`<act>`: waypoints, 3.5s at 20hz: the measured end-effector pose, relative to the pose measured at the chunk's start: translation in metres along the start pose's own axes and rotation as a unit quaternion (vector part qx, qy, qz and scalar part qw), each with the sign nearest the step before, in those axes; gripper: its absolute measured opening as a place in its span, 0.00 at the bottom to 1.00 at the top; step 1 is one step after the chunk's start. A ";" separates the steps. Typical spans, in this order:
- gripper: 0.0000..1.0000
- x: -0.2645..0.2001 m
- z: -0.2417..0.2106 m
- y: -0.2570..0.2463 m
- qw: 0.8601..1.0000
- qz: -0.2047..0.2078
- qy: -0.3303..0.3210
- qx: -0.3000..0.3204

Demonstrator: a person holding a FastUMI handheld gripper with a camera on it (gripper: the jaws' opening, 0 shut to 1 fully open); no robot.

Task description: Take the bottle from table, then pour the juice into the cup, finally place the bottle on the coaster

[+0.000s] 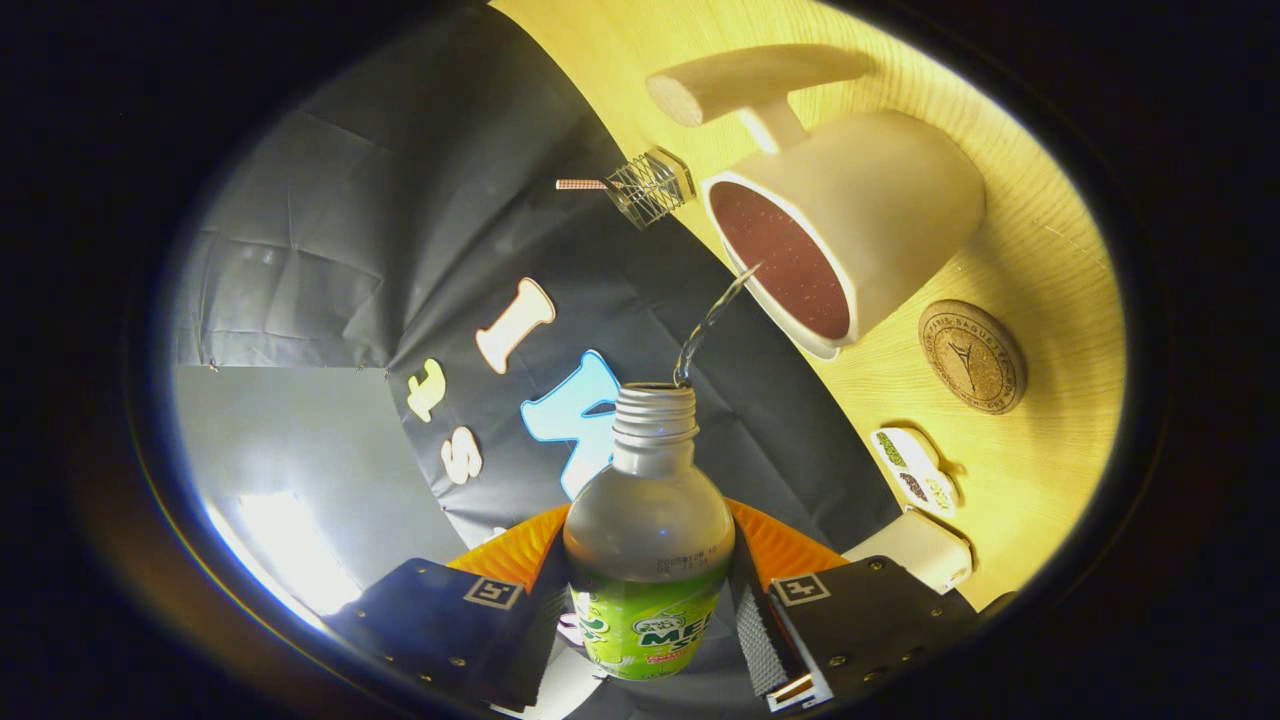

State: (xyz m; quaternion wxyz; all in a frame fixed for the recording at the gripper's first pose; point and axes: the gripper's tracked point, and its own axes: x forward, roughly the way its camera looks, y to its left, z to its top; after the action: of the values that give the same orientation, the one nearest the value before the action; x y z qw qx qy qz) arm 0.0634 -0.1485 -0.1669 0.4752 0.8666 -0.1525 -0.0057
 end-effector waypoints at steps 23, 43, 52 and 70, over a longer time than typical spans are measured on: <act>0.75 -0.003 0.023 -0.007 0.999 -0.004 -0.025 0.023; 0.75 0.001 0.024 -0.011 1.000 -0.003 -0.014 -0.001; 0.75 -0.002 0.027 -0.021 0.998 -0.037 -0.016 -0.044; 0.76 -0.010 0.037 0.003 0.923 -0.113 0.021 -0.368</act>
State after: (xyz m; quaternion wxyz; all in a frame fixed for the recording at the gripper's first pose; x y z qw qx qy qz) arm 0.0475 -0.1783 -0.1859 0.7601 0.6418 -0.0307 -0.0970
